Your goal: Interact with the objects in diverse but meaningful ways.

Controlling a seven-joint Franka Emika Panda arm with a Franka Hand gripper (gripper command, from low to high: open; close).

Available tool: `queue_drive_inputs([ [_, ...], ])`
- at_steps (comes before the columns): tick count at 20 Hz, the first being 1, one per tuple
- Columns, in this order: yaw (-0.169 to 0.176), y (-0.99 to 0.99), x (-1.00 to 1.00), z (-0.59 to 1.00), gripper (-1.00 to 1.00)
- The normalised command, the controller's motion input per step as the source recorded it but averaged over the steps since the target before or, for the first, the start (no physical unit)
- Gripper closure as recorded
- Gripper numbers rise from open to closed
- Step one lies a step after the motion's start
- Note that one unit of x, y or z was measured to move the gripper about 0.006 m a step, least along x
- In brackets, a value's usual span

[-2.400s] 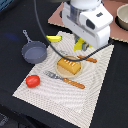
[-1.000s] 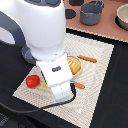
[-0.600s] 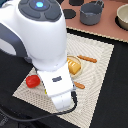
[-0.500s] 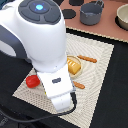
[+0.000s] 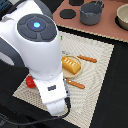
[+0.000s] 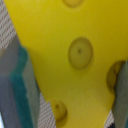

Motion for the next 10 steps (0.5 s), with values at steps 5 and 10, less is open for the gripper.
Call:
queue_drive_inputs([
  [5,0.011,-0.12,-0.04,0.0,-1.0],
  [10,0.004,-0.06,-0.01,0.39,-1.0],
])
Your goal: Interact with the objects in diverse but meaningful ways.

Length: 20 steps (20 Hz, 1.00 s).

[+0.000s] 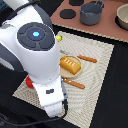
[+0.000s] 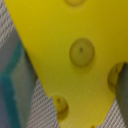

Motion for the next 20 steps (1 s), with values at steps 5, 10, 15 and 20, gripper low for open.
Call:
queue_drive_inputs([
  [5,0.0,-0.03,-0.01,0.51,-1.0],
  [10,0.0,0.0,0.02,0.65,-1.0],
  [15,-0.029,0.17,0.14,0.36,-1.0],
  [20,-0.065,0.44,0.35,0.32,-1.0],
])
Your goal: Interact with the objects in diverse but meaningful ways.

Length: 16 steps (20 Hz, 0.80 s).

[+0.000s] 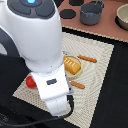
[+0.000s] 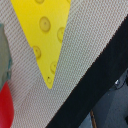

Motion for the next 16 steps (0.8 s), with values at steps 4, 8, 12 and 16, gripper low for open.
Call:
queue_drive_inputs([
  [4,-0.061,0.54,0.39,0.33,-1.0],
  [8,-0.134,0.48,0.3,0.22,-1.0],
  [12,-0.135,0.55,0.28,0.25,-1.0],
  [16,-0.15,0.53,0.31,0.4,-1.0],
])
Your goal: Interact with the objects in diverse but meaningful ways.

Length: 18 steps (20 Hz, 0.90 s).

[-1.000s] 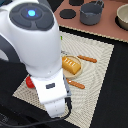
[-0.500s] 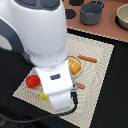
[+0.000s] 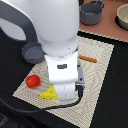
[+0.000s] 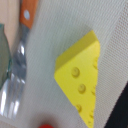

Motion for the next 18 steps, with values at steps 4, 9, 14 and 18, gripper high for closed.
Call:
queue_drive_inputs([
  [4,-0.115,0.58,0.28,0.42,-1.0],
  [9,-0.023,0.51,0.14,0.23,-1.0],
  [14,0.006,0.47,0.01,0.01,-1.0],
  [18,0.004,0.49,0.0,0.0,-1.0],
])
